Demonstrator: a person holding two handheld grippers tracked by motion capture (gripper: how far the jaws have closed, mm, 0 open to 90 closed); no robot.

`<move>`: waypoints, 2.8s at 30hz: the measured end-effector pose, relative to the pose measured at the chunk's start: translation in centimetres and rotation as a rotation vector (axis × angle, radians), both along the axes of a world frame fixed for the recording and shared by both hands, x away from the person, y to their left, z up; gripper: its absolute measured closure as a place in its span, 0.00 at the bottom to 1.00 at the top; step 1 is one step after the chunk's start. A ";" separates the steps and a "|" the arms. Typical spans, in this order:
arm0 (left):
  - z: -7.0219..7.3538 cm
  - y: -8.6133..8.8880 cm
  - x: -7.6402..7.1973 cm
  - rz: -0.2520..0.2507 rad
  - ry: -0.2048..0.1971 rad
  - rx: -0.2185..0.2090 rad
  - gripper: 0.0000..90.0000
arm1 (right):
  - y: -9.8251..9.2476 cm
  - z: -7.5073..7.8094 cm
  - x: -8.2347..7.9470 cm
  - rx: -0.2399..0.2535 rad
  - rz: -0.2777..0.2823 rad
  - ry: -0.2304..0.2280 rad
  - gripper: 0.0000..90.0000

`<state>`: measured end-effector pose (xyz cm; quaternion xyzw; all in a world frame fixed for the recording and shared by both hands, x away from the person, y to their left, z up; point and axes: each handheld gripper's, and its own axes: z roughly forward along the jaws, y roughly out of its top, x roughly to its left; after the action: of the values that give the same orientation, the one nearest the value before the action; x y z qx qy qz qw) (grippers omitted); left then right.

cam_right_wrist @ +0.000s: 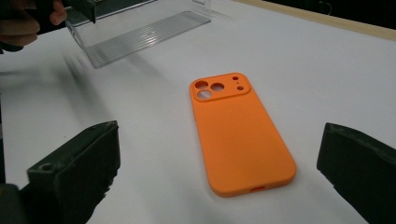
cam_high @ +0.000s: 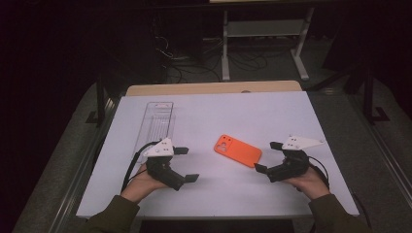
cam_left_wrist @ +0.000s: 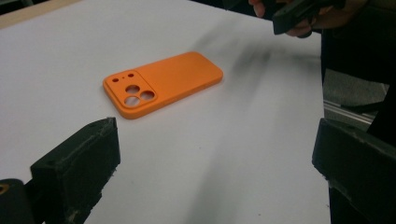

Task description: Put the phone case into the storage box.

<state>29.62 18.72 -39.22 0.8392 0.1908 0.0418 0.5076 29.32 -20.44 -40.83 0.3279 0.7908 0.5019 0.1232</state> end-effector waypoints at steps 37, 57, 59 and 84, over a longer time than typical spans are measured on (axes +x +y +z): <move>-1.7 -2.9 0.5 -0.047 0.029 -0.005 0.01 | 0.4 2.2 2.3 -0.038 0.017 0.003 0.00; -2.2 -3.1 0.5 -0.065 0.050 0.015 0.01 | 1.0 3.4 4.3 -0.047 0.006 -0.001 0.00; -2.2 -3.1 0.5 -0.064 0.052 0.017 0.01 | 1.1 3.5 4.8 -0.042 0.010 -0.005 0.00; -2.8 -3.1 0.6 -0.061 0.061 0.021 0.01 | 2.0 4.1 8.3 -0.011 -0.007 -0.019 0.00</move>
<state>30.21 15.61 -41.98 0.8508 0.1802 0.0027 0.4935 37.63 -18.46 -36.74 0.3251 0.7912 0.5002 0.1345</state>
